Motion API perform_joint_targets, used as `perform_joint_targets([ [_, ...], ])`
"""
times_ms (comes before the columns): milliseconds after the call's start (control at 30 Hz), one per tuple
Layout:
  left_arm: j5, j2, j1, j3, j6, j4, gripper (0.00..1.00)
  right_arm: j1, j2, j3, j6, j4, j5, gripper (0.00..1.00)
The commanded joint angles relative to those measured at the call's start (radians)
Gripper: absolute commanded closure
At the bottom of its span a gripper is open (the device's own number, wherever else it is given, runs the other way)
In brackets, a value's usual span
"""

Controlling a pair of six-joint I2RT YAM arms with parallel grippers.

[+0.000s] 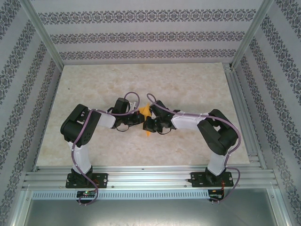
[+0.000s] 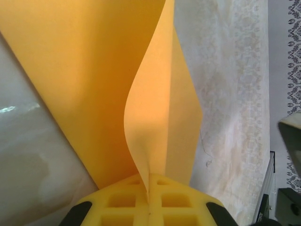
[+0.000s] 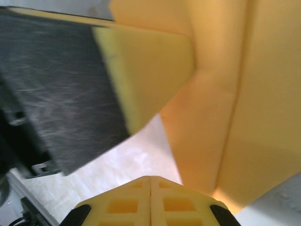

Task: Fold a paper plane with a square sheet of paper (pick it up from the middle)
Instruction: Fourth fold the wing at the center of the table.

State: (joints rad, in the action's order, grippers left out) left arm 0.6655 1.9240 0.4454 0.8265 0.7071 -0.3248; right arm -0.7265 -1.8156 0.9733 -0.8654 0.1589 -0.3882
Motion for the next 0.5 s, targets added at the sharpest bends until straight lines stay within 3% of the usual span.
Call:
perform_joint_targets([
  [0, -0.052, 0.061, 0.000, 0.001, -0.026, 0.001, 0.95, 0.000, -0.041, -0.050, -0.009, 0.001, 0.042, 0.93],
  [333, -0.051, 0.058, 0.000, 0.010, -0.026, 0.013, 0.92, -0.002, -0.071, -0.123, -0.014, 0.030, 0.071, 0.94],
  [467, -0.064, 0.028, -0.001, 0.040, -0.041, 0.069, 0.81, -0.004, -0.064, -0.120, -0.012, 0.039, 0.080, 0.95],
])
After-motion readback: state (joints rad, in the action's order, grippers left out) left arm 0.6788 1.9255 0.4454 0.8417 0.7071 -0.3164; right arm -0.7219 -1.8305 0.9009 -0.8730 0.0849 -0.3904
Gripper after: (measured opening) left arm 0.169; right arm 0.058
